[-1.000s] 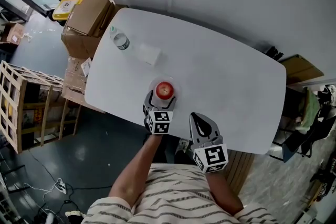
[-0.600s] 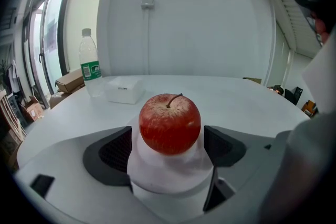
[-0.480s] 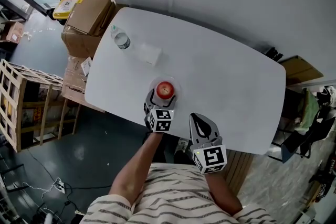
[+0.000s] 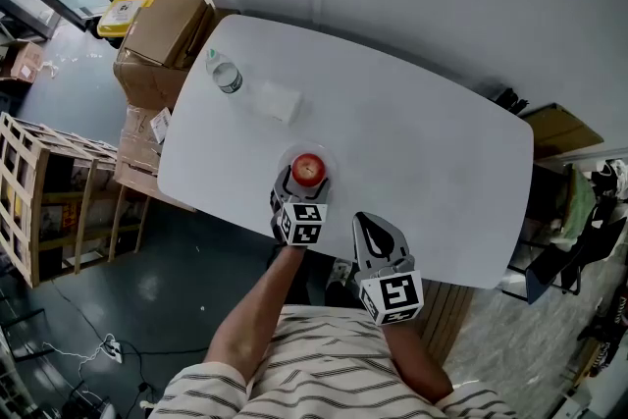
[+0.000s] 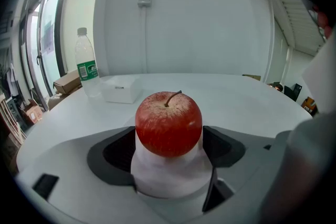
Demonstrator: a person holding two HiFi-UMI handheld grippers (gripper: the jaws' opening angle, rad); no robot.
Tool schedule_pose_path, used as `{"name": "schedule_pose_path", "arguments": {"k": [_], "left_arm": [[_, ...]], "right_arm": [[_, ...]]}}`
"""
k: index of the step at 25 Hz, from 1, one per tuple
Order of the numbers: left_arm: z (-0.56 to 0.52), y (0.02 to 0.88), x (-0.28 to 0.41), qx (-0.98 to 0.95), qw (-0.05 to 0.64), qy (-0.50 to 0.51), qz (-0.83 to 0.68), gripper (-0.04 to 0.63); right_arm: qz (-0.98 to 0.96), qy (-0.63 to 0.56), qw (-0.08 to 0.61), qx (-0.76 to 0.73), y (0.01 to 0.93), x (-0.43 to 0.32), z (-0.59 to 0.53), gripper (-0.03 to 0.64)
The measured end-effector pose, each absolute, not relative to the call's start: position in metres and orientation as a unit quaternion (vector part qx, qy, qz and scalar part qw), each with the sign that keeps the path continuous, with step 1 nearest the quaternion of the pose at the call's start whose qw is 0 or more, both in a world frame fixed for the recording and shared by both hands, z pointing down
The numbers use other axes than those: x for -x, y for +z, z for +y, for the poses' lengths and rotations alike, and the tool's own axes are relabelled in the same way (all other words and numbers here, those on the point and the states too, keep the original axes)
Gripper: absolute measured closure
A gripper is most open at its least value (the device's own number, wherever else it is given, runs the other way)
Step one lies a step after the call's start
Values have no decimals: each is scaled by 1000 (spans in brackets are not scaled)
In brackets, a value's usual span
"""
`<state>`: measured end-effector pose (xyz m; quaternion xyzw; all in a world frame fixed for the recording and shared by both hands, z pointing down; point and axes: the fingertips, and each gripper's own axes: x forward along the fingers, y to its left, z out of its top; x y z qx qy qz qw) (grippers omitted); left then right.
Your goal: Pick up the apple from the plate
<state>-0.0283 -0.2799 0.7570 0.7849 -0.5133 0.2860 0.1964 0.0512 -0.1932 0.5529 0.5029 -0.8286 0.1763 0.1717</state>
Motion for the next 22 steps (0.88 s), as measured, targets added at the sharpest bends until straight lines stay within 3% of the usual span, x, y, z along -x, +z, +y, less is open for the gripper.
{"name": "schedule_pose_path", "arguments": {"k": [3,22], "left_arm": [[-280,756,29,-785,194,285,-515,210],[-276,742,23,-793,178,279,-511,219]], "right_arm": [[-829,174,173,-503,553,-50,-194,607],[-829,174,167,-505,550,-59,-195,607]]}}
